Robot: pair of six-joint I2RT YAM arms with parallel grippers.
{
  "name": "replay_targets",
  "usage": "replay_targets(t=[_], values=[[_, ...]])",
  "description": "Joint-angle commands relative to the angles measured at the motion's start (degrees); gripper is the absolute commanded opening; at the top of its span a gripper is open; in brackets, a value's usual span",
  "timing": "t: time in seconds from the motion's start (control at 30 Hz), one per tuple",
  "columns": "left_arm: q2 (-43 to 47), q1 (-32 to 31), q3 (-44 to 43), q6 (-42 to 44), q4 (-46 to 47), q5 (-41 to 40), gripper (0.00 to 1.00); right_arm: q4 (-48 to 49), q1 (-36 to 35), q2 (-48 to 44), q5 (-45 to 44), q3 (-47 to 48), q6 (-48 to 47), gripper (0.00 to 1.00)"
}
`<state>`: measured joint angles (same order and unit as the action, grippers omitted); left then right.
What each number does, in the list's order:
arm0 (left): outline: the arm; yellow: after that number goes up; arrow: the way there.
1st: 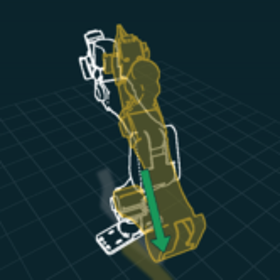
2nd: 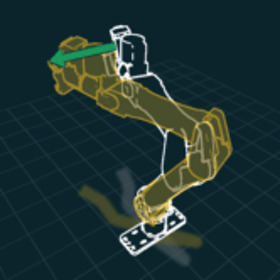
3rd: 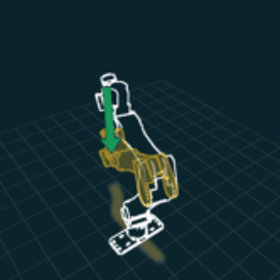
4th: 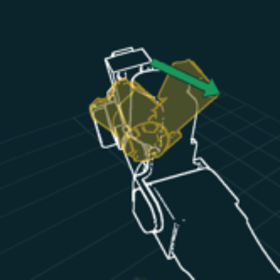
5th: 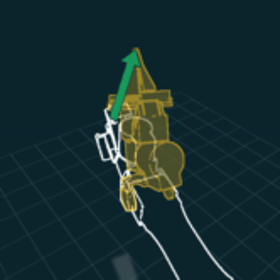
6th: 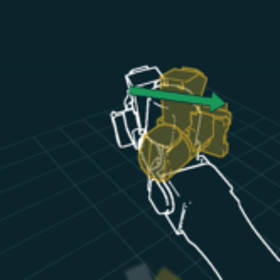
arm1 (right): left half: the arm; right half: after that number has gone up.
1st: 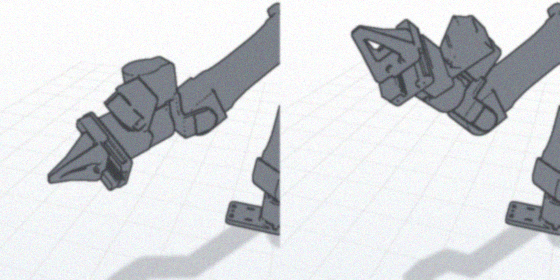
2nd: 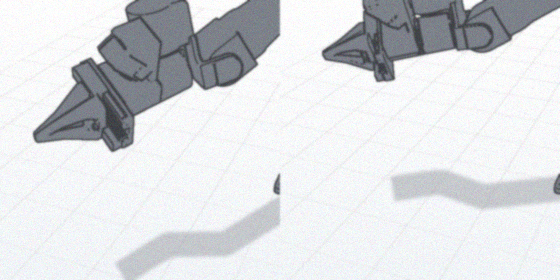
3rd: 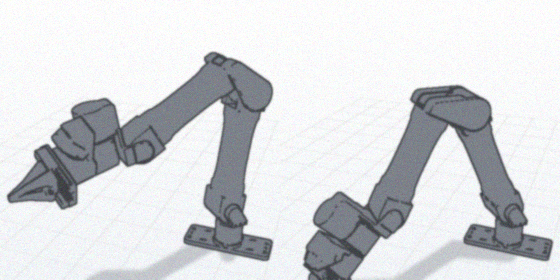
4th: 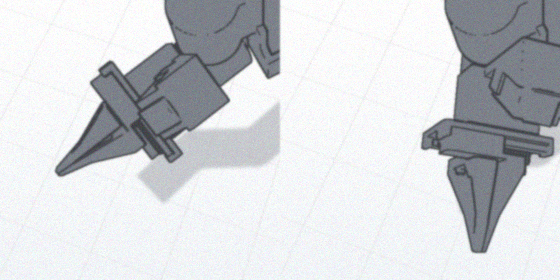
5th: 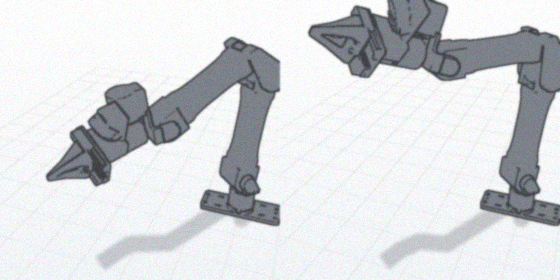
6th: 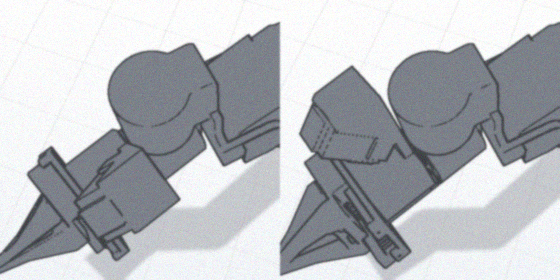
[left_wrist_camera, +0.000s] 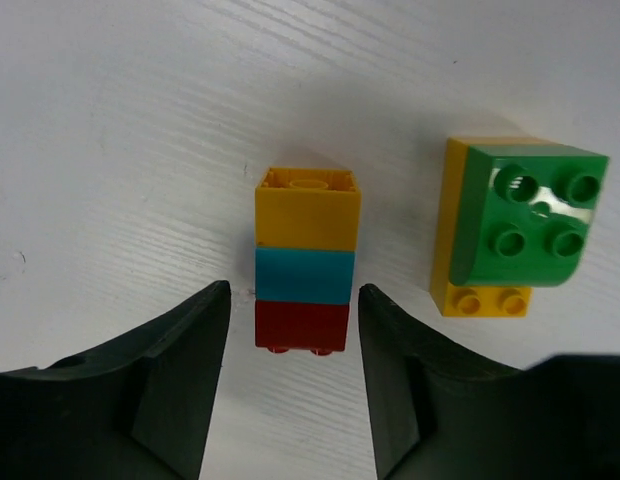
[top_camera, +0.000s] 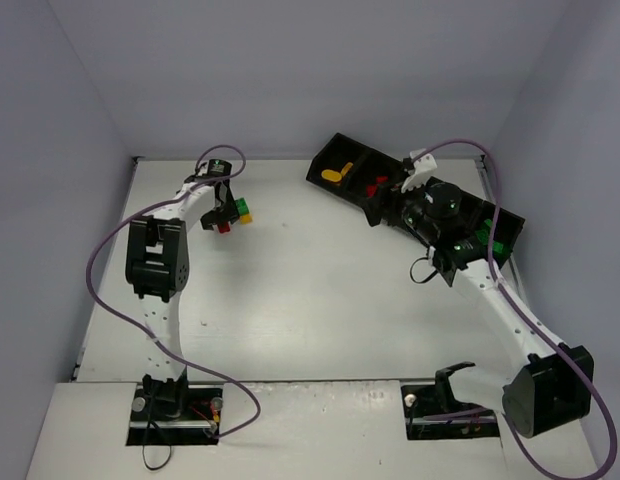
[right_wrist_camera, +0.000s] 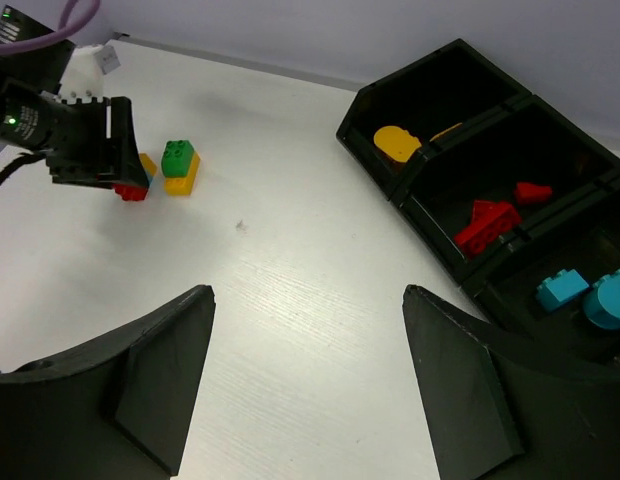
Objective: Sort the legos into containers by color
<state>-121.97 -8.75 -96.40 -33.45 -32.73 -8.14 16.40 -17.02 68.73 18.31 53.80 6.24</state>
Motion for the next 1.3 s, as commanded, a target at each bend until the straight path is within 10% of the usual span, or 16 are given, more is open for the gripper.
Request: replay_targets(t=[0.0,0.3,0.73,1.27], values=[[0.33,0.58,-2.56,1.28,1.52,-2.32,0.47,0.83,-0.3,-4.47,0.06,-0.89,0.88,0.73],[8.92,0.14,6.01,8.57,7.84,-3.55,0.06,-2.69,-0.3,-5.45,4.19,-0.55,1.32,0.72],[56.02,-10.05,41.09,44.07,31.76,28.26,0.02,-5.15,-4.15,3.33,25.53,8.95,17.47,0.67],[68.0,-17.35,44.9,50.15,21.22,37.49,0.02,-4.71,-17.43,12.3,23.97,15.28,25.58,0.68]])
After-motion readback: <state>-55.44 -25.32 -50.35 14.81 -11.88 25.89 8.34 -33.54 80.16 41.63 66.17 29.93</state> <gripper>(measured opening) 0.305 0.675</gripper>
